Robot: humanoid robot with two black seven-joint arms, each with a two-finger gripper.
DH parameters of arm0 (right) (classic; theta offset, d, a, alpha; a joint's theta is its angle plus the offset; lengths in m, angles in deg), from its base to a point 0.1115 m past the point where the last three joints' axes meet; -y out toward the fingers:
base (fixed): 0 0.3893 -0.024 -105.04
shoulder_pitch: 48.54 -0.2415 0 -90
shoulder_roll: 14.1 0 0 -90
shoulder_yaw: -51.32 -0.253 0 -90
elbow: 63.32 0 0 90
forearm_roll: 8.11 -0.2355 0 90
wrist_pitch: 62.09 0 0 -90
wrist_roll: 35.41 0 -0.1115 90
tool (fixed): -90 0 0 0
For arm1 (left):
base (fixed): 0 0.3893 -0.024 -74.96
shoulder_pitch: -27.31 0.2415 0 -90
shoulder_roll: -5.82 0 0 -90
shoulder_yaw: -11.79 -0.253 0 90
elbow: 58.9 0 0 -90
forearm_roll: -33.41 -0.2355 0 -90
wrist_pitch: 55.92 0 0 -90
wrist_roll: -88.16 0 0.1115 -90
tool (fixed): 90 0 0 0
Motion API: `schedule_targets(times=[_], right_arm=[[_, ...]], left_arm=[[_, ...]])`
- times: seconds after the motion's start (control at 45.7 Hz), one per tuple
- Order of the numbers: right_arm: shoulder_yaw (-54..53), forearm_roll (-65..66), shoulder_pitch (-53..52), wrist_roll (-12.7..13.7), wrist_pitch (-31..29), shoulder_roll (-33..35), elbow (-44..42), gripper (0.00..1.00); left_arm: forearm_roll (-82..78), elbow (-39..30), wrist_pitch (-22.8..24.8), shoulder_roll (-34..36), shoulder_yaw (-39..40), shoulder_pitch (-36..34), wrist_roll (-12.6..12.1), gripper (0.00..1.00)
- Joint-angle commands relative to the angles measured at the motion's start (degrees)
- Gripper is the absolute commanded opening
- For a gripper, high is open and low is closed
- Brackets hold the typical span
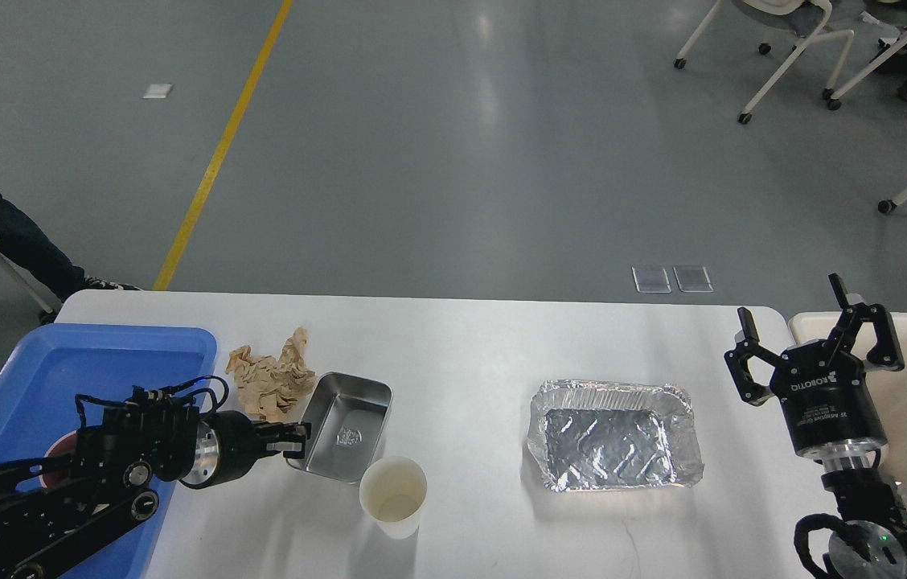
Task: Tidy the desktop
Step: 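Lift the steel tray and drop it into the blue bin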
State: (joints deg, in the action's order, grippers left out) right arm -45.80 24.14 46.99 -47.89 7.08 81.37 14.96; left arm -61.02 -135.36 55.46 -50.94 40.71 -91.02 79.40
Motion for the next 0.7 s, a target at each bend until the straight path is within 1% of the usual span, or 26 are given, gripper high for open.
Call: schedule_targets(times=[0.0,0.066,0.197,0.328,0.438,0.678], right_arm=[[0.0,0.0,-0.1,0.0,0.0,0.0,0.0,1.00],[0.0,0.0,-0.1,0.0,0.0,0.0,0.0,1.00],[0.0,0.0,-0.2,0.0,0.0,0.1,0.1,1.00],[0.0,0.0,-0.1,0.0,0.0,0.1,0.4,1.00],[0.3,0.0,0.0,0.0,0.1,-0.1,0.5,1.00],[0.8,0.0,0.1,0.0,0.0,-0.6,0.6,1.00]], left_arm=[[3.5,-3.9,1.6,0.8,2.9,-2.6,0.1,0.01],[5.4,-6.5,3.0,2.2,4.8,-4.2,0.0,0.01],[7.1,-8.3,4.5,5.6,7.4,-7.9,-0.3,0.01],[15.7,-11.2,6.9,12.5,9.9,-10.2,-0.6,0.01],[18.8,-12.8,7.4,18.8,9.9,-11.7,-0.5,0.02],[26.0,-12.5,7.5,27.4,10.6,-11.8,-0.3,0.02]])
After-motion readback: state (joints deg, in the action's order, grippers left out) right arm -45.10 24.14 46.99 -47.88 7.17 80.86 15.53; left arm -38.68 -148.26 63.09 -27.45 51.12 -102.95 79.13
